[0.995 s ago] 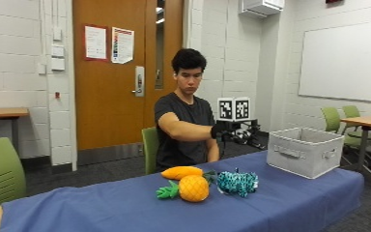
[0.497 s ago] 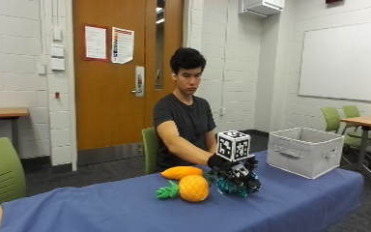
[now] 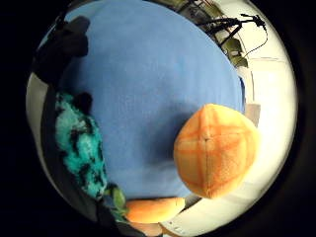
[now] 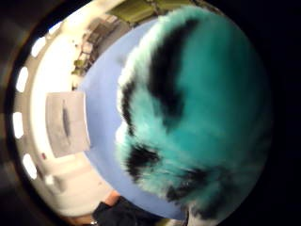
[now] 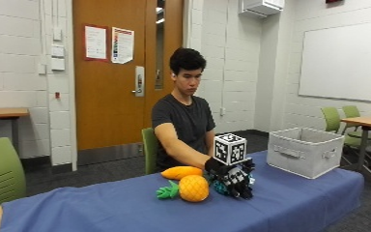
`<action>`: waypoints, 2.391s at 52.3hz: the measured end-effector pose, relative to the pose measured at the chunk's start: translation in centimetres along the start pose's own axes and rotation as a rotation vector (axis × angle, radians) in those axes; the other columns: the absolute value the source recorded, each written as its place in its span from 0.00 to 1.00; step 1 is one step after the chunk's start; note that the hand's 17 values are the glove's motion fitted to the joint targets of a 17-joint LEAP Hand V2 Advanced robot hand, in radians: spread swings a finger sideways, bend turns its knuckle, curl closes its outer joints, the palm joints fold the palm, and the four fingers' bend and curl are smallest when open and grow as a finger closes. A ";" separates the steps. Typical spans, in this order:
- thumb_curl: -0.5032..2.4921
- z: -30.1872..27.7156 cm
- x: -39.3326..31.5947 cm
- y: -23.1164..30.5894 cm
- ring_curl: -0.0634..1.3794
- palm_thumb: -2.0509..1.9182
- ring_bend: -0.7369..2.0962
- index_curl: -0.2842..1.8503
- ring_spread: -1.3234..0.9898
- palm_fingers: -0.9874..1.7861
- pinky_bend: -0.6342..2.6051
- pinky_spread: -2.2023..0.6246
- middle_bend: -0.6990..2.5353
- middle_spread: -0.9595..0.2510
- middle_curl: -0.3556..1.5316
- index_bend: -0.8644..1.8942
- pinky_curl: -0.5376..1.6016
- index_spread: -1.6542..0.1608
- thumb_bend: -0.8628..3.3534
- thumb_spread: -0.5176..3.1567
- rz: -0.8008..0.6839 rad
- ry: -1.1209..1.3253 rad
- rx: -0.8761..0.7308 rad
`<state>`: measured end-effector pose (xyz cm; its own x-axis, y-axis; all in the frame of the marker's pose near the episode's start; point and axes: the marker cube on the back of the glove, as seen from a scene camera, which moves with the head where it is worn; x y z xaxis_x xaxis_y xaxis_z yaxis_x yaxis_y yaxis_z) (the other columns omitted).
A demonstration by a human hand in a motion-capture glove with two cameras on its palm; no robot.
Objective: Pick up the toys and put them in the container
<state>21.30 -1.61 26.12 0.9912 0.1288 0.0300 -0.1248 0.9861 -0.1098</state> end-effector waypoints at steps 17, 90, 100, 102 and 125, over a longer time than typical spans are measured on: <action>0.31 -2.7 1.9 0.7 0.26 0.67 0.51 0.45 0.34 0.73 0.39 0.65 0.33 0.51 0.40 0.45 0.44 0.72 0.27 0.46 0.026 0.092 0.058; 0.49 -24.4 -46.0 2.5 0.41 0.69 0.78 0.78 0.42 0.73 0.48 0.61 0.55 0.50 0.57 0.34 0.46 0.63 0.24 0.34 -0.576 0.073 0.222; 0.50 -22.1 -43.5 0.2 0.40 0.68 0.77 0.81 0.42 0.72 0.49 0.61 0.55 0.50 0.57 0.34 0.45 0.63 0.23 0.34 -0.568 -0.003 0.131; 0.49 -21.5 -42.9 -0.1 0.39 0.66 0.76 0.80 0.42 0.68 0.50 0.61 0.53 0.50 0.55 0.32 0.46 0.63 0.21 0.34 -0.590 0.049 0.115; 0.33 -21.4 -40.2 2.0 0.22 0.51 0.54 0.51 0.45 0.29 0.56 0.70 0.32 0.70 0.43 0.34 0.45 0.74 0.19 0.43 -0.669 0.002 0.148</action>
<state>-17.84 -7.02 3.40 0.8572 -0.5133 0.0419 0.5101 0.8574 0.0684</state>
